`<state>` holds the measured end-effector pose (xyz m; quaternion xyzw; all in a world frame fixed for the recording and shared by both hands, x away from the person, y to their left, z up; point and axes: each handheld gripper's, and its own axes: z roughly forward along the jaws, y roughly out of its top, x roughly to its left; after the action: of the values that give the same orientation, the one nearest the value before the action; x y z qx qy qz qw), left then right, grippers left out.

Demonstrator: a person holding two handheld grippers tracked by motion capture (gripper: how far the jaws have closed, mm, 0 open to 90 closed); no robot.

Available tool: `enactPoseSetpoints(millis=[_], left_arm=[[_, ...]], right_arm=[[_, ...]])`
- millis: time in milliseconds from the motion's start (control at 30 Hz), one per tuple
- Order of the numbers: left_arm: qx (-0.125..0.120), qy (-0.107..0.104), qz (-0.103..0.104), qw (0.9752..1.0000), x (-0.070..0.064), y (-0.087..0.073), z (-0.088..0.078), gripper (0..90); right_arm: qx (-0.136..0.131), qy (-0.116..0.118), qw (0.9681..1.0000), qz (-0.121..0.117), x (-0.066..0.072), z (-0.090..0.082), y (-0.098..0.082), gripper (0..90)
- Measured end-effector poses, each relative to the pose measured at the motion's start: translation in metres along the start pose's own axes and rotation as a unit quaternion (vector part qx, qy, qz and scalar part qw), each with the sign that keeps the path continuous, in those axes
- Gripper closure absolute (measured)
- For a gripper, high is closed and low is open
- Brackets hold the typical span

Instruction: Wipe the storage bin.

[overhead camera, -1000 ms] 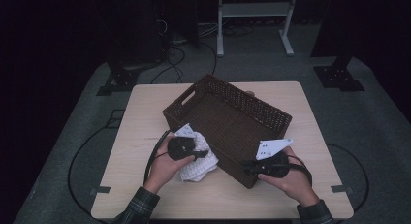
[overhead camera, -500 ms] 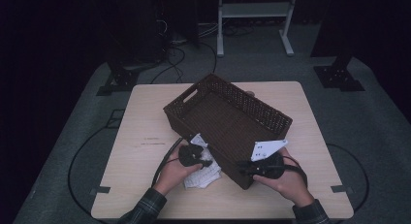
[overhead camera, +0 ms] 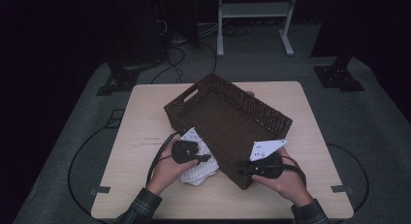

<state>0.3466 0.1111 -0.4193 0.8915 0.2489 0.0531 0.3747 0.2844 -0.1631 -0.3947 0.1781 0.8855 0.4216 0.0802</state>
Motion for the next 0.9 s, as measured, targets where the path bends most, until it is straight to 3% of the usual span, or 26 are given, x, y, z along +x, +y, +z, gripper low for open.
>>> enactPoseSetpoints(millis=[67, 133, 367, 667, 900], left_arm=[[-0.010, -0.001, -0.001, 1.0000, -0.002, 0.002, -0.005, 74.5], [-0.034, -0.015, -0.004, 0.9993, -0.004, 0.005, -0.014, 74.6], [-0.065, -0.015, 0.002, 0.9978, -0.011, 0.013, -0.028, 74.5], [-0.053, -0.018, -0.008, 0.9984, -0.006, 0.008, -0.022, 74.4], [-0.027, -0.030, -0.012, 0.9991, -0.006, 0.002, -0.003, 74.4]], right_arm=[[0.000, -0.001, 1.0000, -0.001, 0.000, 0.000, 0.000, 75.4], [0.001, -0.002, 1.0000, -0.003, 0.000, 0.001, 0.001, 75.4], [0.002, -0.003, 1.0000, -0.005, 0.001, 0.001, 0.002, 75.3], [0.000, -0.005, 0.9999, -0.009, 0.005, 0.007, 0.006, 74.5], [-0.002, -0.003, 1.0000, -0.009, 0.005, 0.009, 0.007, 74.2]])
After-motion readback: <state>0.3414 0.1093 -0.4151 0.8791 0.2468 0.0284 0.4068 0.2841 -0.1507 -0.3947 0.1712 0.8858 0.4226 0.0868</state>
